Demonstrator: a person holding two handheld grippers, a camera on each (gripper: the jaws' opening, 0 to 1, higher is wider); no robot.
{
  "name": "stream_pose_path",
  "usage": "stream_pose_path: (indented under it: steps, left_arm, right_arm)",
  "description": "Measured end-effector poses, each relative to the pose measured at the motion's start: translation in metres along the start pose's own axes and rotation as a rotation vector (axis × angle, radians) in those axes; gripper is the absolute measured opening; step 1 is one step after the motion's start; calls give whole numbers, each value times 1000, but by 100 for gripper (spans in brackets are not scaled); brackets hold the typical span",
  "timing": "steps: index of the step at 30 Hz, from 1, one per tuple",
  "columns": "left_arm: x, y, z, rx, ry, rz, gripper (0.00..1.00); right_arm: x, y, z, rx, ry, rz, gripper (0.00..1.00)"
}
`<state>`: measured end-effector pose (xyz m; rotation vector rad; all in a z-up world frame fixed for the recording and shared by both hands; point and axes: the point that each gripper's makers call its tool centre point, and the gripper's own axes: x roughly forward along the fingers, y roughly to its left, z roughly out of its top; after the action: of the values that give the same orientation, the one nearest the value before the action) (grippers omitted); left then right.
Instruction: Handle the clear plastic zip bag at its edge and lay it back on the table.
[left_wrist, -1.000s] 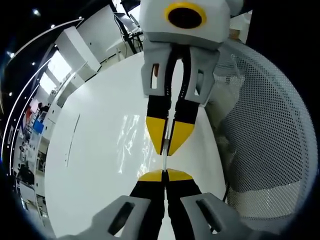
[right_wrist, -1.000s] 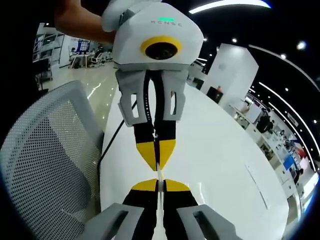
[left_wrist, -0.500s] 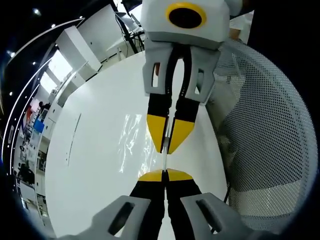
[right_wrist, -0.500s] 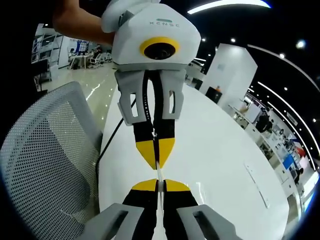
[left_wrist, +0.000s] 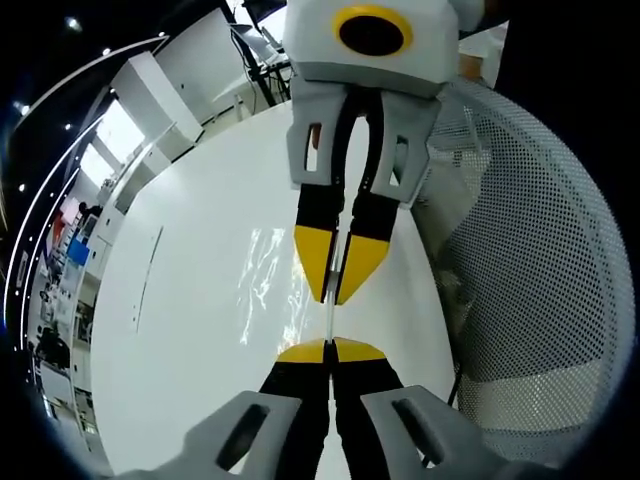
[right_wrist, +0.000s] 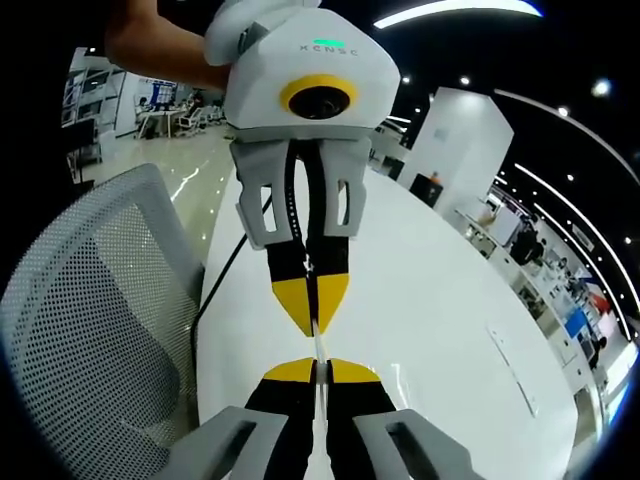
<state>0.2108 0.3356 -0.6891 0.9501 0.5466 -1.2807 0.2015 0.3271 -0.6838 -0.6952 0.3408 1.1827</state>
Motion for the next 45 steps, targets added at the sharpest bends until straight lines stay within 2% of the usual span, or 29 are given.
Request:
stream_pose_path:
  steps: [29,45]
  left_arm:
    - [2,2,-4,-1,7,-1,0]
    - [3,0,-1,-1,11,-7,0]
  right_arm:
    - [-3,-2,-5,12,9,-10,0]
    - [-4,-3,-8,25,6,-14,0]
